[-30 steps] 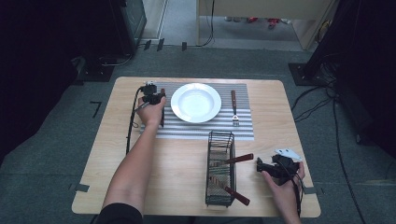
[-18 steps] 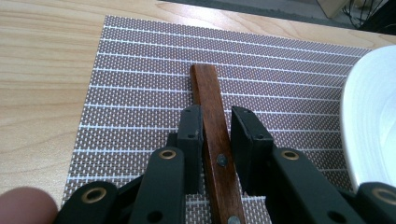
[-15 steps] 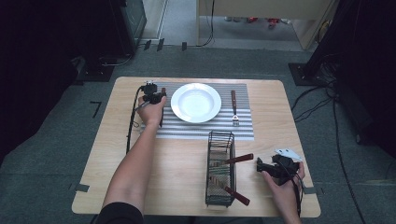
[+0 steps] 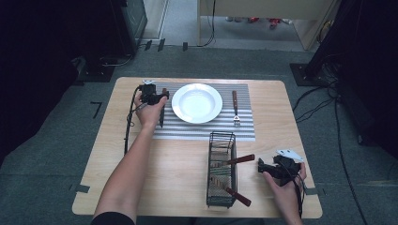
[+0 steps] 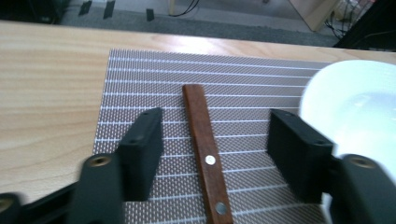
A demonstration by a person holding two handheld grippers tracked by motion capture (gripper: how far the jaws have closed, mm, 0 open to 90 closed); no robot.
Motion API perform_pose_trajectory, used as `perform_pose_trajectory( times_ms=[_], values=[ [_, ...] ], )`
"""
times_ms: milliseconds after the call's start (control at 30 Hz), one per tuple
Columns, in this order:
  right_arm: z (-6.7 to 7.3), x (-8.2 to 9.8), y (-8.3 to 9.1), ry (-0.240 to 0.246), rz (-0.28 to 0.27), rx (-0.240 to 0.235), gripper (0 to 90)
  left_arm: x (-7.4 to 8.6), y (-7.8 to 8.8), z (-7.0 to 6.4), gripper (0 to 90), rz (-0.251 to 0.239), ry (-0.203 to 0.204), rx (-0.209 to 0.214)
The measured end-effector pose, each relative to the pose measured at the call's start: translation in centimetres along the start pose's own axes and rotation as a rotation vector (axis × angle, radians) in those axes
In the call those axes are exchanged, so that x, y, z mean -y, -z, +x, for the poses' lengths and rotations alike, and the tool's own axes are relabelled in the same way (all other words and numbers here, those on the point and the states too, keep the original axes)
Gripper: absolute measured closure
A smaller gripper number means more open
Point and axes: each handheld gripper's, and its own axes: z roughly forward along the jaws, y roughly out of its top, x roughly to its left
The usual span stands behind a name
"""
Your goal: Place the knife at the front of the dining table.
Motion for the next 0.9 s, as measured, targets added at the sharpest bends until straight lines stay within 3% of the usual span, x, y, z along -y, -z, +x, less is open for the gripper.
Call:
perform_pose_trajectory(
  times_ms=[67,133,200,533,700,900],
  values=[
    [0.0,0.0,0.0,0.002,-0.001,-0.001,0.0,0.0,0.4,-0.2,28.0,0.001,-0.010,0.004],
    [0.0,0.0,0.0,0.002,-0.001,-0.001,0.0,0.0,1.4,-0.5,18.4,0.005,-0.034,0.010],
    [0.0,0.0,0.0,0.001,-0.001,-0.001,0.0,0.1,2.3,-0.7,16.1,0.005,-0.053,0.021],
    [0.0,0.0,0.0,0.001,-0.001,-0.001,0.0,0.5,7.1,-0.7,11.3,-0.039,-0.044,0.090],
    [0.0,0.0,0.0,0.002,-0.001,-0.001,0.0,1.3,8.7,-1.5,10.2,-0.026,-0.109,0.077],
    [0.0,0.0,0.0,0.001,-0.001,-0.001,0.0,2.8,10.6,-1.6,9.9,-0.027,-0.129,0.093]
  ],
)
